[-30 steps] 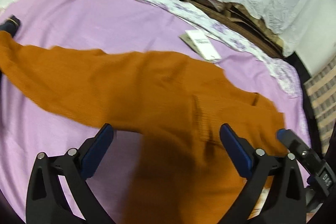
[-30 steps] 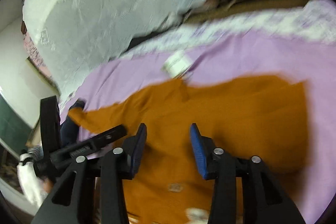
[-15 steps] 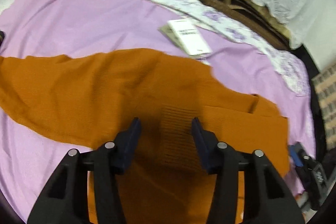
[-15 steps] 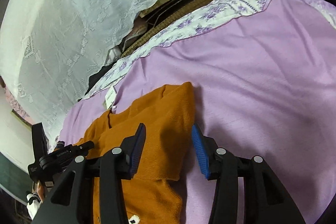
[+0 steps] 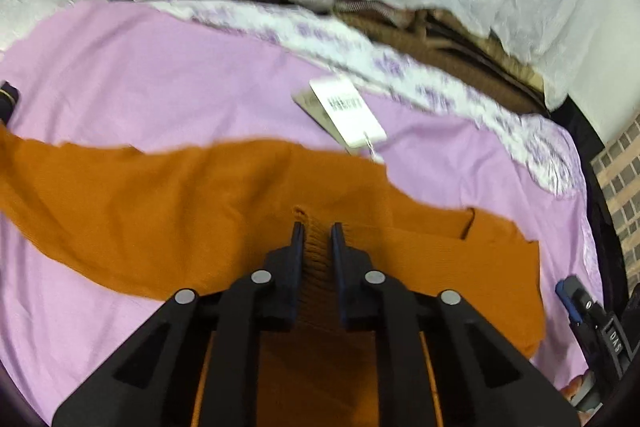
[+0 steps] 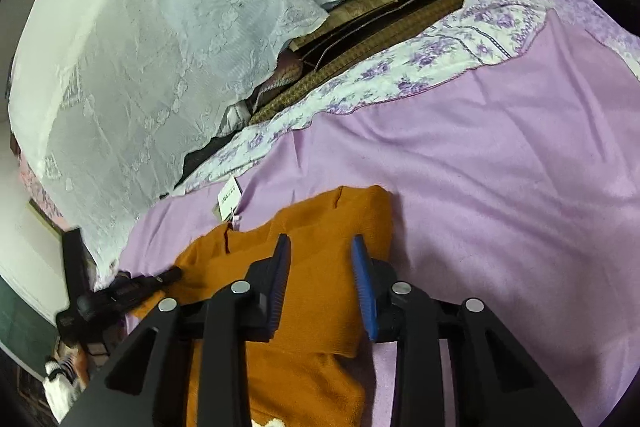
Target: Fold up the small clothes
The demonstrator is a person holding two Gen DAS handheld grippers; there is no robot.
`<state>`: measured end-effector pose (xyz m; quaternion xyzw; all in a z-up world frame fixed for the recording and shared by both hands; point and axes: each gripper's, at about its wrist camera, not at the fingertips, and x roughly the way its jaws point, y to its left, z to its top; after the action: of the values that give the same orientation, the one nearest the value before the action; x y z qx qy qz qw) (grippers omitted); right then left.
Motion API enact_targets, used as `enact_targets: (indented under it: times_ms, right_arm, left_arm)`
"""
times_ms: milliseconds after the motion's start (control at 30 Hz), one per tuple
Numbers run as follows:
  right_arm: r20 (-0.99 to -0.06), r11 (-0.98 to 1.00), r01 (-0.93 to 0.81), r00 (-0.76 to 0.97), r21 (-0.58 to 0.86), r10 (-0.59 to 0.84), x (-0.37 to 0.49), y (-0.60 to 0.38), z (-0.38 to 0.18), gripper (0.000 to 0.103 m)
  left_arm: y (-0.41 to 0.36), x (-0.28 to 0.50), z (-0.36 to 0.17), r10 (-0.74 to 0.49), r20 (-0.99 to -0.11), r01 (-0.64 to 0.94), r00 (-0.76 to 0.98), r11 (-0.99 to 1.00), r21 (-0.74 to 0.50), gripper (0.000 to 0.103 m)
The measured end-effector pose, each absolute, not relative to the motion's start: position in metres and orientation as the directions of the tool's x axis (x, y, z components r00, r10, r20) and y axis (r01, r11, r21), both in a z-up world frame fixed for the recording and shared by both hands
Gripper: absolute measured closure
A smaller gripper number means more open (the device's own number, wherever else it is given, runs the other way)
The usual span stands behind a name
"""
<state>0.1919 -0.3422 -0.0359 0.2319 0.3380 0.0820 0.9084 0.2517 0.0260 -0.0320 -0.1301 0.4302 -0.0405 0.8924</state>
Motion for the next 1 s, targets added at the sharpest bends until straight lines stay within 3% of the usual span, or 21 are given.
enact_targets:
  times_ms: [133,200,233,267,300,333,367,433,500,567,667,833,900,1000]
  right_arm:
    - [-0.745,0.932,0.064,0.622,0.356,0.241,0.213,-0.327,-0.078,0.073]
    - [-0.732,0.943,0.071,0.65,0.326,0.204,0.208,-0.327,-0.072,0.073]
    - [-0.718,0.945,0.082,0.672,0.316,0.181,0.203,-0.328,-0.066,0.07]
    - [-0.689,0.95,0.082,0.708,0.3,0.157,0.196,-0.327,-0.058,0.069]
    - [-0.657,0.958,0.061,0.74,0.279,0.144,0.189,-0.324,-0.049,0.069]
    - [-0.652,0.96,0.041,0.742,0.275,0.156,0.186,-0.321,-0.047,0.069]
    - [-0.662,0.96,0.017,0.728,0.278,0.179,0.187,-0.317,-0.047,0.069]
    - [-0.741,0.969,-0.001,0.644,0.248,0.19,0.195,-0.306,-0.066,0.061]
    - [-0.746,0.979,-0.009,0.646,0.206,0.163,0.196,-0.302,-0.076,0.061]
    - [-0.717,0.973,0.016,0.679,0.229,0.157,0.191,-0.309,-0.066,0.06]
    - [-0.669,0.961,0.044,0.727,0.273,0.157,0.181,-0.322,-0.06,0.038]
    - [-0.683,0.921,0.097,0.7,0.378,0.207,0.182,-0.339,-0.078,0.036]
    - [-0.678,0.921,0.096,0.706,0.377,0.204,0.183,-0.338,-0.078,0.036]
    - [-0.685,0.933,0.088,0.704,0.349,0.19,0.183,-0.331,-0.08,0.034]
  left_arm:
    - [0.027,0.262,-0.065,-0.112,-0.826,-0.071,0.553,0.981,-0.181,0.091]
    - [0.023,0.255,-0.07,-0.095,-0.802,-0.05,0.59,0.987,-0.153,0.089]
    - [0.022,0.252,-0.065,-0.079,-0.799,-0.045,0.596,0.99,-0.131,0.081]
    - [0.022,0.248,-0.06,-0.075,-0.796,-0.049,0.601,0.99,-0.13,0.06]
    - [0.025,0.243,-0.054,-0.077,-0.782,-0.056,0.618,0.988,-0.141,0.046]
    - [0.028,0.237,-0.048,-0.079,-0.755,-0.06,0.651,0.986,-0.155,0.023]
    - [0.029,0.23,-0.043,-0.055,-0.728,-0.065,0.683,0.989,-0.135,0.011]
    - [0.022,0.231,-0.048,0.057,-0.735,-0.07,0.676,0.997,0.013,0.009]
    - [0.027,0.235,-0.057,0.102,-0.767,-0.082,0.633,0.995,0.065,0.01]
    - [0.054,0.229,-0.054,0.028,-0.778,-0.111,0.628,0.992,-0.054,0.01]
    - [0.108,0.214,-0.04,-0.057,-0.755,-0.173,0.653,0.96,-0.222,0.01]
    - [0.197,0.2,-0.036,0.065,-0.755,-0.363,0.653,0.901,-0.237,0.013]
    - [0.216,0.2,-0.033,0.035,-0.735,-0.372,0.677,0.878,-0.301,0.014]
    - [0.209,0.208,-0.021,0.063,-0.71,-0.361,0.702,0.89,-0.278,0.014]
